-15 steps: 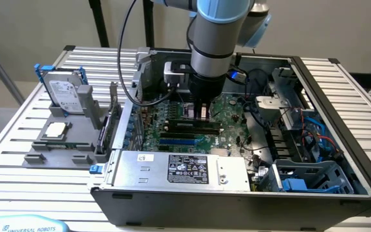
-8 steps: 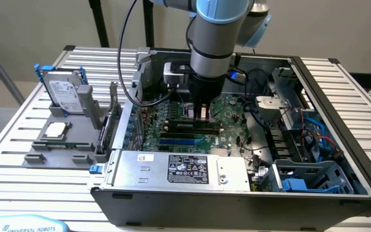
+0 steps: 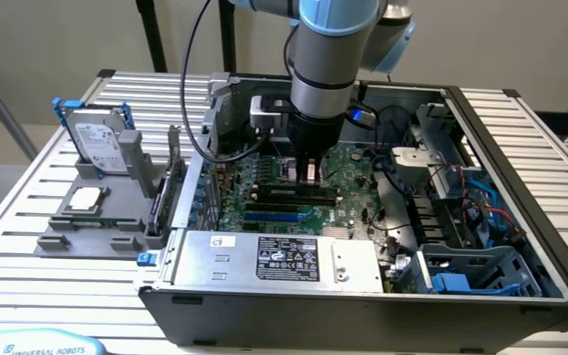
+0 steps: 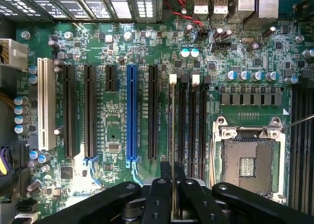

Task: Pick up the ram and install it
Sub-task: 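Insert the ram into the slot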

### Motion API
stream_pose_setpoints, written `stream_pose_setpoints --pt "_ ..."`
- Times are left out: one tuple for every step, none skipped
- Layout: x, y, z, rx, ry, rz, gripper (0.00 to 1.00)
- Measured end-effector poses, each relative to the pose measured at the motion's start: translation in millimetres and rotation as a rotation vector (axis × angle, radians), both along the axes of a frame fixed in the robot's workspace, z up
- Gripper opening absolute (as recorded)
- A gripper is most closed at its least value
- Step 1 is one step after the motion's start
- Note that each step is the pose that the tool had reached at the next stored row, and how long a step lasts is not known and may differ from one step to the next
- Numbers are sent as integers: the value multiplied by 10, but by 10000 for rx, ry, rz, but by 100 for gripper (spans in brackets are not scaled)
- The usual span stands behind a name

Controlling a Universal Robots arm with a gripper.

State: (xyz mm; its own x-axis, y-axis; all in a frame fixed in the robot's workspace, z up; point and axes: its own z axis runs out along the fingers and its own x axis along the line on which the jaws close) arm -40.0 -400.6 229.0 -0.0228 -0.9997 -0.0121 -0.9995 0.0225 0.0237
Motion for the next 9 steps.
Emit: stream_pose_setpoints --pt "0 6 -2 -3 -8 0 13" --pt "0 8 -5 -4 -19 -1 13" --pt "-1 8 -7 -9 -29 1 13" --pt "-1 9 -8 -18 -37 1 13" --pt "-1 9 -9 -30 -43 0 13" --pt "-2 9 -11 -44 -49 0 13" --pt "-4 9 -12 -55 -54 -1 13" --pt "-6 9 -14 -66 -58 -1 13" --pt "-8 9 -15 -78 -61 -1 13"
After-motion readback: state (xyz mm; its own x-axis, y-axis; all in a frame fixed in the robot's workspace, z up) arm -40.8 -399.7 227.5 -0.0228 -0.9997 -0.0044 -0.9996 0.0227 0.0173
